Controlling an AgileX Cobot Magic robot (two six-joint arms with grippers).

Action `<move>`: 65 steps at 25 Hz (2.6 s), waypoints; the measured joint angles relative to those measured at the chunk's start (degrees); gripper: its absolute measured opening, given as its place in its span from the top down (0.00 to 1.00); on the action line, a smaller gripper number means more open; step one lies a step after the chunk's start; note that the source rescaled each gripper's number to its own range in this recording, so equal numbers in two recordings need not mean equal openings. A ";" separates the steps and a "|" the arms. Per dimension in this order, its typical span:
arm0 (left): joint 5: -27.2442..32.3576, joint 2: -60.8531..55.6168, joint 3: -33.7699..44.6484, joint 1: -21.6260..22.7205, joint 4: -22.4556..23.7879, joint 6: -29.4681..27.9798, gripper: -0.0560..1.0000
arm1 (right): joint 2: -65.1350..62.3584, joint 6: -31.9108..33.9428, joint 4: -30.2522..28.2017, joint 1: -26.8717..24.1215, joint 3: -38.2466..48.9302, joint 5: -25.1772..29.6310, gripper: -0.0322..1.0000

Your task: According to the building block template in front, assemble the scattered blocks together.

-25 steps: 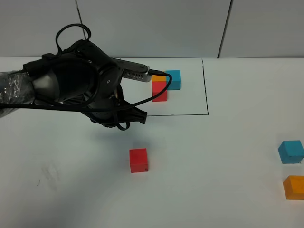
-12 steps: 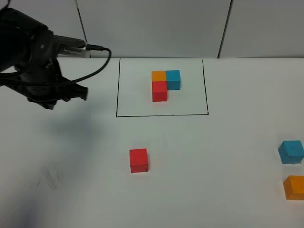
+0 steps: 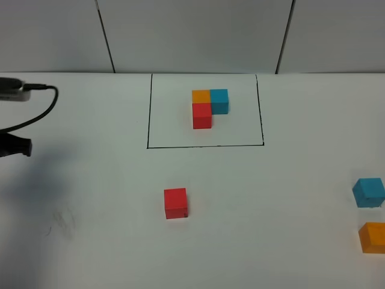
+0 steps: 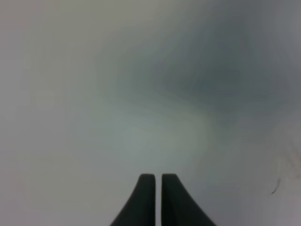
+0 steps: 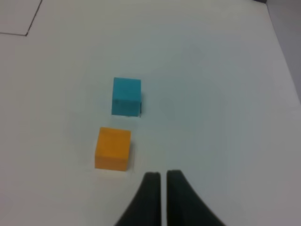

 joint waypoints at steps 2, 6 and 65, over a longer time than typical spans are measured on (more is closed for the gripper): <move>-0.22 -2.99 3.18 2.72 0.00 1.11 0.94 | 0.00 0.00 0.00 0.00 0.00 0.00 0.97; -0.36 -9.87 9.31 8.59 -0.24 2.64 0.94 | 0.00 0.00 0.00 0.00 0.00 0.00 0.97; 11.53 -62.49 31.87 13.97 -21.76 16.30 0.94 | 0.00 0.00 0.00 0.00 0.00 0.00 0.97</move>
